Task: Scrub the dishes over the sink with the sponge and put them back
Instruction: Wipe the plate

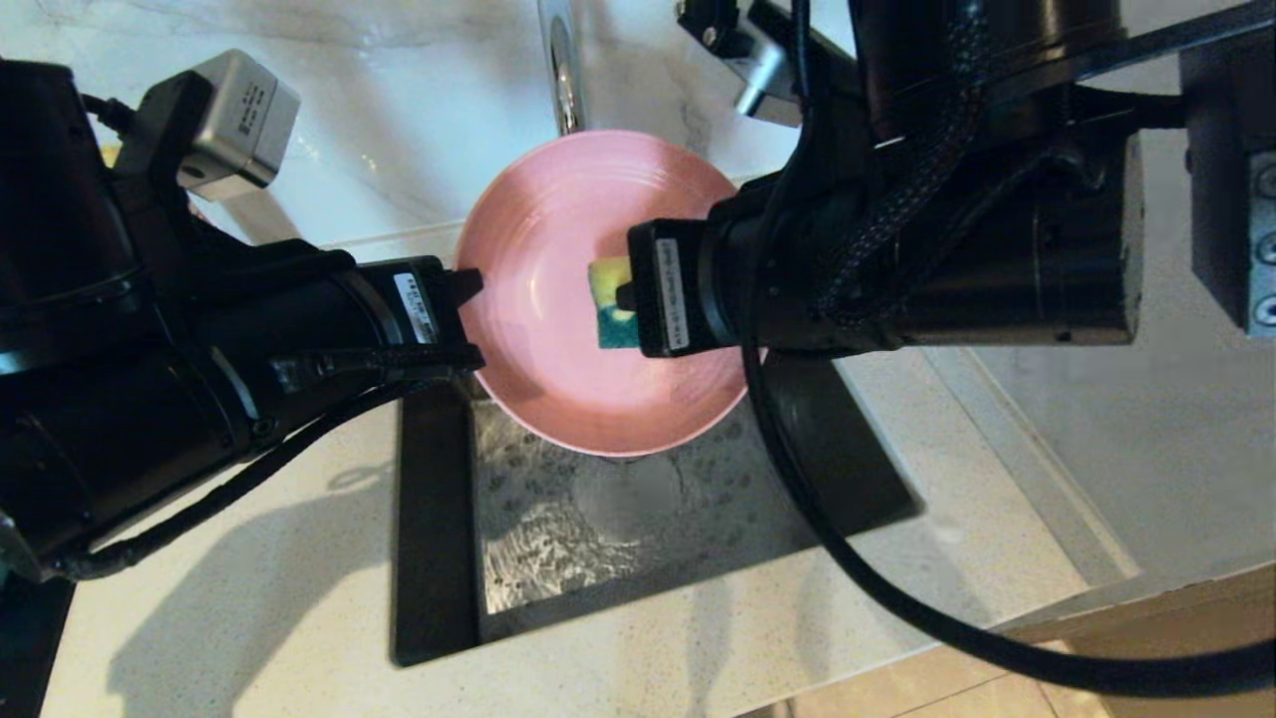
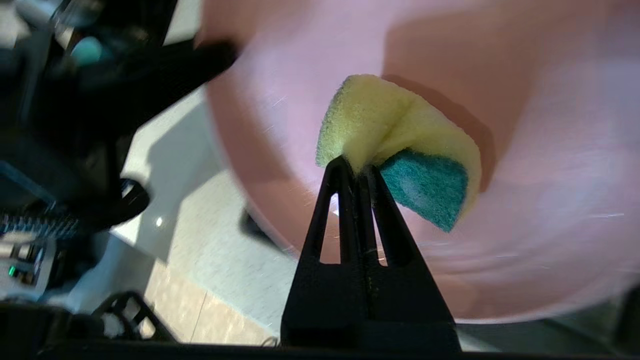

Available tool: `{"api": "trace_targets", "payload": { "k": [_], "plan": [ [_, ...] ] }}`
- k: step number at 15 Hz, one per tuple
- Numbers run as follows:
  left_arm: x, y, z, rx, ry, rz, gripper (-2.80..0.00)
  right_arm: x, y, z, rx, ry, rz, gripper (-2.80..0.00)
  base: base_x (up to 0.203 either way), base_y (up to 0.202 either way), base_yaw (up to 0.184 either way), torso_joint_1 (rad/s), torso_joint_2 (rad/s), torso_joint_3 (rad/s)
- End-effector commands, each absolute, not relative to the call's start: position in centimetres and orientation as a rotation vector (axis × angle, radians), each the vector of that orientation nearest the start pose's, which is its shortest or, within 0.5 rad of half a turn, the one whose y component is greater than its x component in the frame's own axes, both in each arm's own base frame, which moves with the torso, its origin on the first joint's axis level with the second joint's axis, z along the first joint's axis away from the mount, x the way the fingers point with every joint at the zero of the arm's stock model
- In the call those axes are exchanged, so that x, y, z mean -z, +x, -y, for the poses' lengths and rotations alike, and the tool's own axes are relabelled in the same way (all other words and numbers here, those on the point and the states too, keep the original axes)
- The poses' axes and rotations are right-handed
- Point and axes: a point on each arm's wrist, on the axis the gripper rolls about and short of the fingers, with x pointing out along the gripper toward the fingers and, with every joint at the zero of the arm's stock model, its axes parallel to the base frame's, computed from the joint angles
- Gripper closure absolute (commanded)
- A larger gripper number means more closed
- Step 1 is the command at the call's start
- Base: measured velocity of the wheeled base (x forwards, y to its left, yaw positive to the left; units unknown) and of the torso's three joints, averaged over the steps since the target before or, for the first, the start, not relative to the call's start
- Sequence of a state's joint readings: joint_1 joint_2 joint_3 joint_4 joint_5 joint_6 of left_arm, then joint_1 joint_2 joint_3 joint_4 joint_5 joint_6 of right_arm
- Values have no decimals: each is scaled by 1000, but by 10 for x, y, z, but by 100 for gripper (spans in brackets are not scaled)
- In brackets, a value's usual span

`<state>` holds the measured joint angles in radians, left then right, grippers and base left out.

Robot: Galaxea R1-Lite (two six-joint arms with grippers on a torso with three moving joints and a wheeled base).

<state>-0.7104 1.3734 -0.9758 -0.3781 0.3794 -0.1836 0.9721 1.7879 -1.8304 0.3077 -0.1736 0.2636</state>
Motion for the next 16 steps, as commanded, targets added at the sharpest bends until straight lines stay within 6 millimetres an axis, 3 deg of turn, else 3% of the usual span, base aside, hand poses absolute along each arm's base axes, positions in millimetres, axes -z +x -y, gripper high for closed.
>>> {"api": "trace_targets", "payload": {
  "k": [1, 5, 8, 16],
  "plan": [
    [-297, 183, 146, 325, -181, -37, 0, -338, 187, -291, -789, 77, -362, 0, 0, 0, 0, 0, 0, 0],
    [-299, 184, 146, 324, -183, -34, 0, -336, 171, -301, -834, 61, -374, 0, 0, 0, 0, 0, 0, 0],
    [-296, 183, 146, 323, -179, -42, 0, -345, 172, -300, -830, 80, -343, 0, 0, 0, 0, 0, 0, 0],
    [-288, 178, 142, 323, -166, -61, 0, -361, 202, -278, -738, 92, -263, 0, 0, 0, 0, 0, 0, 0]
  ]
}}
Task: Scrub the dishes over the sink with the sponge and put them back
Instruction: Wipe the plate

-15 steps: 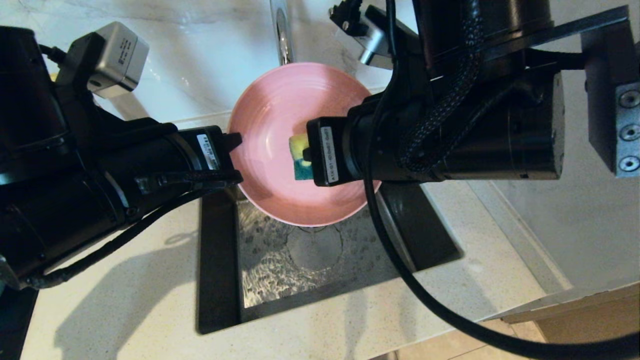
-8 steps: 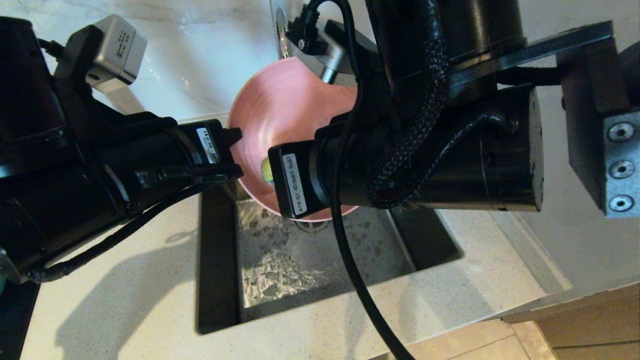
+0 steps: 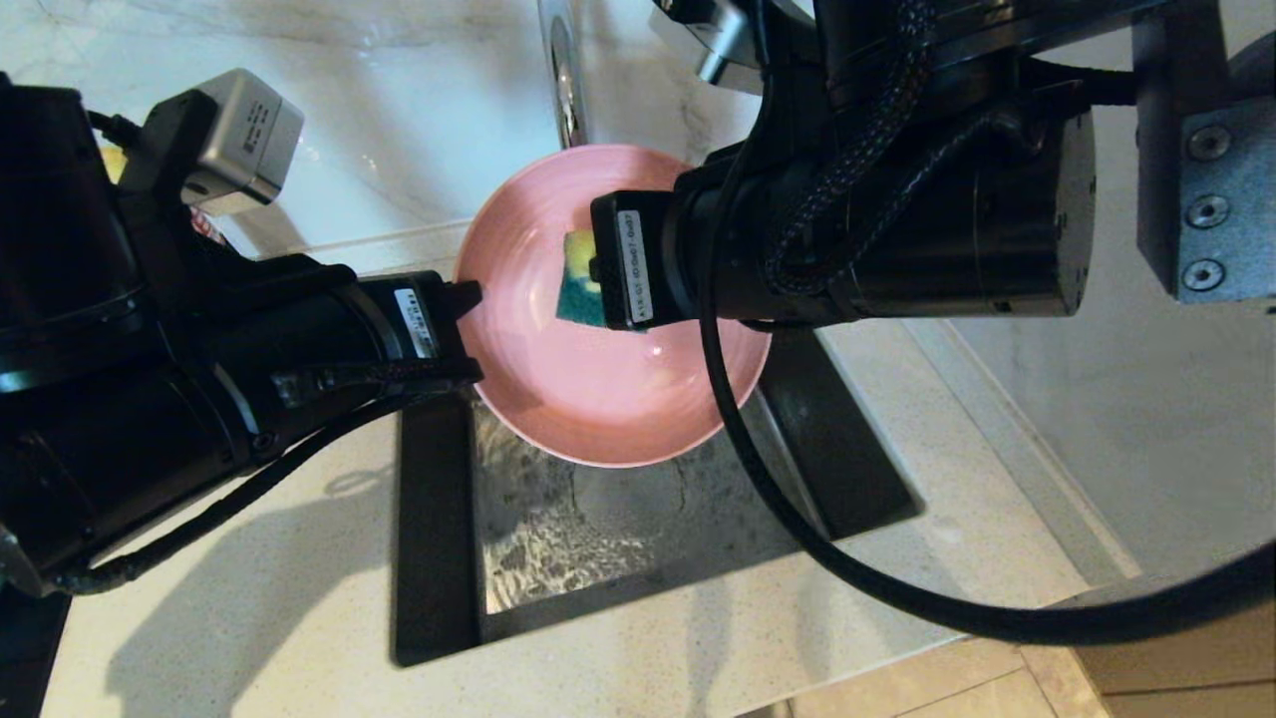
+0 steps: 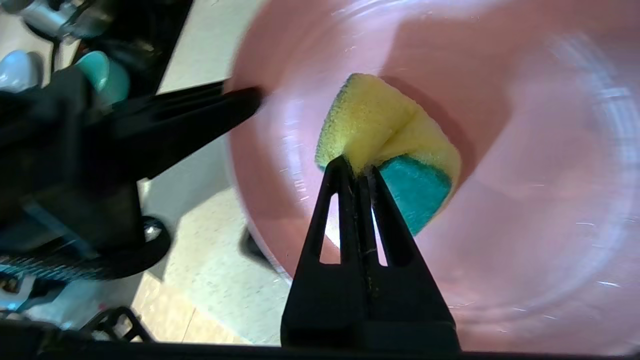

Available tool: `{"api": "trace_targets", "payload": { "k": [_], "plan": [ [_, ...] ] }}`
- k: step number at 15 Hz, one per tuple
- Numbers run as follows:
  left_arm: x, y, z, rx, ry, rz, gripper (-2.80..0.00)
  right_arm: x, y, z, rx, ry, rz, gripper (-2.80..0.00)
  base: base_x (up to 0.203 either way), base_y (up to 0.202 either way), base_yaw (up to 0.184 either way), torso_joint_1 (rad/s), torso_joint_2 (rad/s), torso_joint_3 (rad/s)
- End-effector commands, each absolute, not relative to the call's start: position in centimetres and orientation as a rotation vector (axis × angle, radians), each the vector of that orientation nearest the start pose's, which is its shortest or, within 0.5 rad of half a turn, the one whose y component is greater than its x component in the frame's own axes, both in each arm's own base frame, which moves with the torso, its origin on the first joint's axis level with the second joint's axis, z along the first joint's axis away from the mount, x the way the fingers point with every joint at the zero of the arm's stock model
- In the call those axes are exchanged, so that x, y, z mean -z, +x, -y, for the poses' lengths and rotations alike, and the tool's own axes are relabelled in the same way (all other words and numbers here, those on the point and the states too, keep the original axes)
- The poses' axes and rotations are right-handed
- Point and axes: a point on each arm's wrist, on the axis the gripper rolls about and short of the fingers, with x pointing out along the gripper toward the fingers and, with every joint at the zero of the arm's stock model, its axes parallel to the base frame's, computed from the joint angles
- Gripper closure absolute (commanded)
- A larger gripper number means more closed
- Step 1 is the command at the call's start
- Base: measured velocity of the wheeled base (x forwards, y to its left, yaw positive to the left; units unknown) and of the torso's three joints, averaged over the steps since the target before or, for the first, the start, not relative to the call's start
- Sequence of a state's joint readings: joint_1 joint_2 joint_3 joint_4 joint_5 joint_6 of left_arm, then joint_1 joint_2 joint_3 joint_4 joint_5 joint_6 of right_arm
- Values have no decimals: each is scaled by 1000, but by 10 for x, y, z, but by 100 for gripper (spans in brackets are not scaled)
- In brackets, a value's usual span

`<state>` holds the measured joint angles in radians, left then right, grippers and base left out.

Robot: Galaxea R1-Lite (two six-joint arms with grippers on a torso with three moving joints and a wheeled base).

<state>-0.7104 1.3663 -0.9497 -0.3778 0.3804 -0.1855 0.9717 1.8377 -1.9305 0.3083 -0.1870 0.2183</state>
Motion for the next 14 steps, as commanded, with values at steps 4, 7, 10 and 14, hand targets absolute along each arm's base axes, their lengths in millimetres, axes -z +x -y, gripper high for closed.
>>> {"api": "trace_targets", "payload": {
  "k": [4, 7, 10, 14],
  "plan": [
    [-294, 174, 135, 315, -181, -37, 0, -368, 206, -255, -690, 104, -260, 0, 0, 0, 0, 0, 0, 0],
    [-298, 177, 136, 311, -191, -26, 0, -357, 199, -246, -684, 78, -303, 0, 0, 0, 0, 0, 0, 0],
    [-304, 179, 139, 312, -207, -13, 0, -338, 188, -249, -713, 41, -365, 0, 0, 0, 0, 0, 0, 0],
    [-296, 180, 140, 311, -220, -42, 0, -325, 179, -275, -774, 8, -401, 0, 0, 0, 0, 0, 0, 0]
  ]
}}
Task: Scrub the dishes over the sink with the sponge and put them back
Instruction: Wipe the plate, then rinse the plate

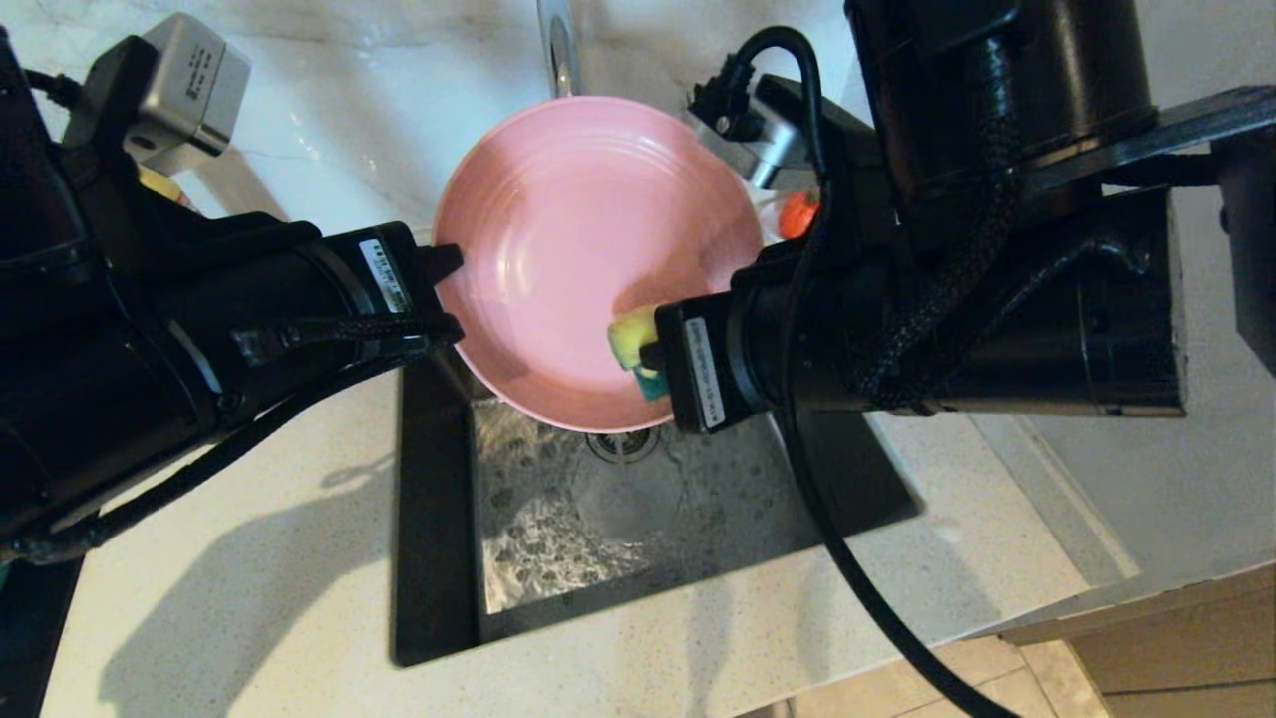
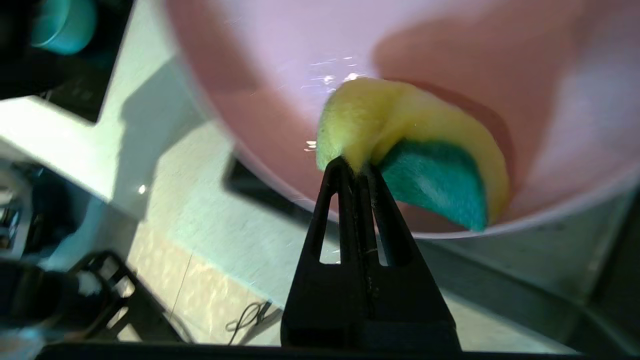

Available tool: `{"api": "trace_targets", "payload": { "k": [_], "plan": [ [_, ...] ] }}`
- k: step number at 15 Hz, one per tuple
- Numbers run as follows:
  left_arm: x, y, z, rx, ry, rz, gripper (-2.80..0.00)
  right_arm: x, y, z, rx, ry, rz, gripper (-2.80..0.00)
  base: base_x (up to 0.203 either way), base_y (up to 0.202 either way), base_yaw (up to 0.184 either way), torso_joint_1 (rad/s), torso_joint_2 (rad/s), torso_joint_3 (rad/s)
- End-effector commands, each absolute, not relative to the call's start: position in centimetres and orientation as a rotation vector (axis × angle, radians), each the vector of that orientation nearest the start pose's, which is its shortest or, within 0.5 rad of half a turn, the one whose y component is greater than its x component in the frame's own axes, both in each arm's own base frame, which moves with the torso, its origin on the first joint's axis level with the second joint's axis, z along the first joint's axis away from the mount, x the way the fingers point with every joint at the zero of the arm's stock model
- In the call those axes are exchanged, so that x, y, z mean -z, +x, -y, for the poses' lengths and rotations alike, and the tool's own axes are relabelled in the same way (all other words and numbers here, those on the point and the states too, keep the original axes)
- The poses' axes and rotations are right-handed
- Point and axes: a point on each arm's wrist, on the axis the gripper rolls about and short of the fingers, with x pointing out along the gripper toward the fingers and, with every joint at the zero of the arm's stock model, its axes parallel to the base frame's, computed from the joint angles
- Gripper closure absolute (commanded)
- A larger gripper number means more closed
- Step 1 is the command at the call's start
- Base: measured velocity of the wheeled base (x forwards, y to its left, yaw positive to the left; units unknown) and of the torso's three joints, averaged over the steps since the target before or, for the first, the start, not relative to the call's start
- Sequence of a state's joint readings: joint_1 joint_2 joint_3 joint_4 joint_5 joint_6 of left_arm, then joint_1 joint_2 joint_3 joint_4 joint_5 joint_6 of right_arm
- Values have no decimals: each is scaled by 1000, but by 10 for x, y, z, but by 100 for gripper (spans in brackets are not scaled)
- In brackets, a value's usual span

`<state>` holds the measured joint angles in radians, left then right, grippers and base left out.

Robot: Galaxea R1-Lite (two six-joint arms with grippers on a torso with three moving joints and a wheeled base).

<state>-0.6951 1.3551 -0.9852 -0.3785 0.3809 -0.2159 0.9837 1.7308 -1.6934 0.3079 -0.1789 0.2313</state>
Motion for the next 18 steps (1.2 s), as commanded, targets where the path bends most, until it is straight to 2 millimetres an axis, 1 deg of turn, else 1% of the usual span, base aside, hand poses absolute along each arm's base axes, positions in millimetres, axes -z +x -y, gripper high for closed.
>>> {"api": "trace_targets", "payload": {
  "k": [1, 3, 6, 8, 10, 12, 13, 16, 18],
  "plan": [
    [-292, 180, 140, 309, -216, -56, 0, -325, 178, -281, -784, 9, -396, 0, 0, 0, 0, 0, 0, 0],
    [-281, 180, 140, 305, -201, -88, 0, -329, 176, -286, -799, 22, -363, 0, 0, 0, 0, 0, 0, 0],
    [-266, 181, 140, 301, -203, -118, 0, -334, 174, -287, -811, 33, -343, 0, 0, 0, 0, 0, 0, 0],
    [-263, 180, 139, 293, -201, -123, 0, -344, 168, -279, -817, 49, -322, 0, 0, 0, 0, 0, 0, 0],
    [-256, 179, 138, 277, -200, -146, 0, -356, 154, -265, -835, 64, -301, 0, 0, 0, 0, 0, 0, 0],
    [-245, 178, 136, 259, -226, -186, 0, -364, 132, -249, -853, 64, -284, 0, 0, 0, 0, 0, 0, 0],
    [-240, 178, 134, 249, -237, -203, 0, -371, 126, -241, -853, 74, -265, 0, 0, 0, 0, 0, 0, 0],
    [-230, 178, 132, 224, -260, -257, 0, -392, 108, -212, -871, 125, -208, 0, 0, 0, 0, 0, 0, 0],
    [-216, 178, 128, 193, -279, -325, 0, -402, 100, -195, -872, 155, -172, 0, 0, 0, 0, 0, 0, 0]
  ]
}}
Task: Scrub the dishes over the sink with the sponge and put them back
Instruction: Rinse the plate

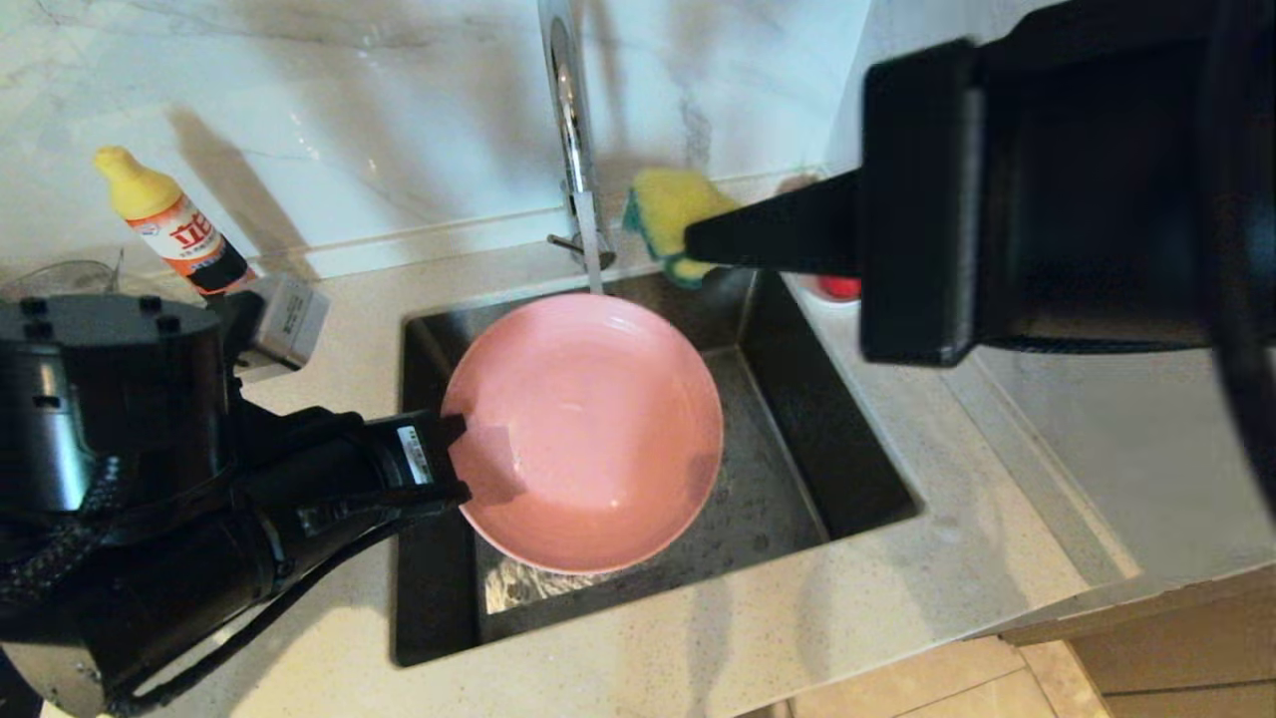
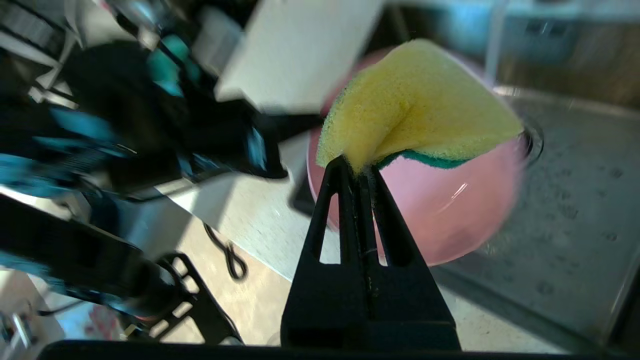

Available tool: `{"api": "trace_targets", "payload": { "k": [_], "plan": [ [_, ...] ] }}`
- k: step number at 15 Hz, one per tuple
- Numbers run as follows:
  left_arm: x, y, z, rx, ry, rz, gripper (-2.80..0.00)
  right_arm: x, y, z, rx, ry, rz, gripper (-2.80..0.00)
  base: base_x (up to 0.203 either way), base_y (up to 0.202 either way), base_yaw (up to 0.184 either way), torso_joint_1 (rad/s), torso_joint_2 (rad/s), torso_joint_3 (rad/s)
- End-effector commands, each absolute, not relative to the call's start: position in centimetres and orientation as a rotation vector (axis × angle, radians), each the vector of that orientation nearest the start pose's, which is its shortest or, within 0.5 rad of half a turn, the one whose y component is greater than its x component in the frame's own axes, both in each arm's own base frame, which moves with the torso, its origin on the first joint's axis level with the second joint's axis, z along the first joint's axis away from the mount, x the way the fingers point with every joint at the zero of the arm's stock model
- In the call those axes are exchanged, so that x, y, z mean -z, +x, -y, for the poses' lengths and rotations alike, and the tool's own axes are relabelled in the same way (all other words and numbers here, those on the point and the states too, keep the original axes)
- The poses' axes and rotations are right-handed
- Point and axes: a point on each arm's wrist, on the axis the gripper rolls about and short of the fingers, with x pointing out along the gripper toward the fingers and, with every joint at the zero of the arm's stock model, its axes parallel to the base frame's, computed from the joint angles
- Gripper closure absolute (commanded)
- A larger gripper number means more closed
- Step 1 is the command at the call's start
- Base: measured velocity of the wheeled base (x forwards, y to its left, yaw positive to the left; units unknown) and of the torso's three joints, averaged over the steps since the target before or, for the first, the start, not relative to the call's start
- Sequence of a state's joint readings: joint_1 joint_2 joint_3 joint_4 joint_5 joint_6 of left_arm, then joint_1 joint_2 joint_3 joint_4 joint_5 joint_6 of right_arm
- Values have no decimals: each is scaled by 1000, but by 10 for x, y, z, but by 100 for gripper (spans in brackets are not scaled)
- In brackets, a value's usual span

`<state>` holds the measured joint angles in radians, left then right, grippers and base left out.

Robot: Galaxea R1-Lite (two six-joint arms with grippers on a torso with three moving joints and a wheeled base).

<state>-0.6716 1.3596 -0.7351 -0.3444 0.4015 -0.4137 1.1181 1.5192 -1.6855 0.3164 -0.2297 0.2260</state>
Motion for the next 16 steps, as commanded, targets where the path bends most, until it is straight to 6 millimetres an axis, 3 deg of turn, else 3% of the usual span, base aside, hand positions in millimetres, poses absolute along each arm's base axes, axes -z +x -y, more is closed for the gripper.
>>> {"api": "trace_targets", "payload": {
  "k": [1, 7, 16],
  "plan": [
    [-211, 181, 129, 179, -293, -349, 0, -404, 98, -188, -867, 165, -162, 0, 0, 0, 0, 0, 0, 0],
    [-172, 225, 140, 46, -397, -488, 0, -382, 110, -159, -802, 144, -215, 0, 0, 0, 0, 0, 0, 0],
    [-186, 298, 141, 57, -586, -462, 0, -356, 125, -155, -769, 148, -299, 0, 0, 0, 0, 0, 0, 0]
  ]
}}
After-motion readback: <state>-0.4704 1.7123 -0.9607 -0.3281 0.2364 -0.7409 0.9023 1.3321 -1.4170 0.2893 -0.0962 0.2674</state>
